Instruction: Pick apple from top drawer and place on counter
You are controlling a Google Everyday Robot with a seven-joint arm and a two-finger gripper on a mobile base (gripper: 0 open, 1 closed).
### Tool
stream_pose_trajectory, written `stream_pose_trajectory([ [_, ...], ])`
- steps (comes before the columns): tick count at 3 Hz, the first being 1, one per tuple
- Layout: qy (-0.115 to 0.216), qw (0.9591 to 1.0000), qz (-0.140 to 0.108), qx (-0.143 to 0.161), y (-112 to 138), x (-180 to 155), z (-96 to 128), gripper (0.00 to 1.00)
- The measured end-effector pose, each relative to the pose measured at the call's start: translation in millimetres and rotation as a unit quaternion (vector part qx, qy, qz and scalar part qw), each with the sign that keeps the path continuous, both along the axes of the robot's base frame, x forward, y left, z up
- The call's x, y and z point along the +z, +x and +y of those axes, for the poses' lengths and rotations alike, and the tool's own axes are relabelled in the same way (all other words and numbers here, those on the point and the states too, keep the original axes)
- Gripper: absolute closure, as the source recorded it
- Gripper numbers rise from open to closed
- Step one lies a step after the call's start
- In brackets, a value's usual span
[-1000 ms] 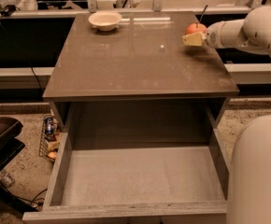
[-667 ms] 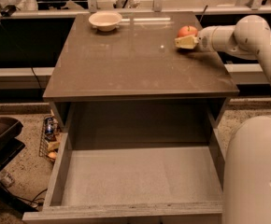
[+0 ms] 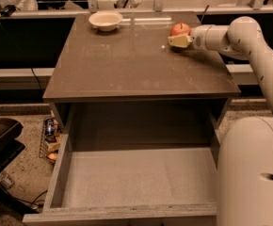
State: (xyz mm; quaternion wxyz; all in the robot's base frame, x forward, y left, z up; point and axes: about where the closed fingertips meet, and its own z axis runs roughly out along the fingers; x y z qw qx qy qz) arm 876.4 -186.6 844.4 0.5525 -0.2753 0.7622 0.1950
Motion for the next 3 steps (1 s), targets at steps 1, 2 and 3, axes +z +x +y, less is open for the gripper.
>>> stream_pose_trajectory([
  [1, 0.000, 1.0000, 0.001, 0.002, 0.6, -1.9, 3.0, 0.54],
  [2, 0.001, 1.0000, 0.002, 0.004, 1.4, -3.8, 6.4, 0.31],
  [3, 0.002, 1.0000, 0.005, 0.007, 2.6, -7.2, 12.3, 0.00],
])
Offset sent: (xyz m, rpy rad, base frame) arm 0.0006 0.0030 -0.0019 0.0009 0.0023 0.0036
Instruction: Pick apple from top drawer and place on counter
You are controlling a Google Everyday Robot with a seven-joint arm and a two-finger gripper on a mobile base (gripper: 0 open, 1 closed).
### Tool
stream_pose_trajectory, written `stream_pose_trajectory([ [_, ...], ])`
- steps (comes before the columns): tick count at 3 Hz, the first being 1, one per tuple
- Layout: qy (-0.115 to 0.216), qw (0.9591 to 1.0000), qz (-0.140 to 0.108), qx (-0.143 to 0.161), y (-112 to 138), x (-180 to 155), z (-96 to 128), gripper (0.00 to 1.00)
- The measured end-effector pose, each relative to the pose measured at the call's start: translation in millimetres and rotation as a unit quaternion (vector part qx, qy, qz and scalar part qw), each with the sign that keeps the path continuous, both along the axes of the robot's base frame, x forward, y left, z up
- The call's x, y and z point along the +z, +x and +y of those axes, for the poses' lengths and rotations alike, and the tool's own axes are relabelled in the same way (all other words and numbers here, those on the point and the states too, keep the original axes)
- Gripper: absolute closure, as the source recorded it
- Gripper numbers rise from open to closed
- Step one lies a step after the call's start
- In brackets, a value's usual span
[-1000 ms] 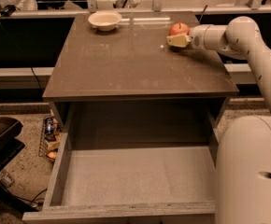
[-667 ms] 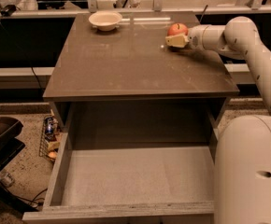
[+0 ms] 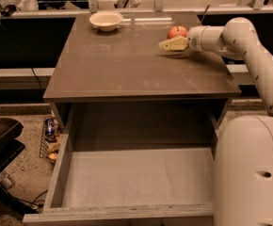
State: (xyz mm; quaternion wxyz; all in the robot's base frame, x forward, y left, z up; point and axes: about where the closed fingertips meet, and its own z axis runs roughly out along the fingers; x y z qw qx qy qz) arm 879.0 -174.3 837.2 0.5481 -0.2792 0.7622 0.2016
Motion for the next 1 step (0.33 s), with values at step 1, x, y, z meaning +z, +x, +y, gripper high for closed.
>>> stream_pose_trajectory([
  [1, 0.000, 1.0000, 0.000, 0.000, 0.0, -0.1, 0.1, 0.00],
])
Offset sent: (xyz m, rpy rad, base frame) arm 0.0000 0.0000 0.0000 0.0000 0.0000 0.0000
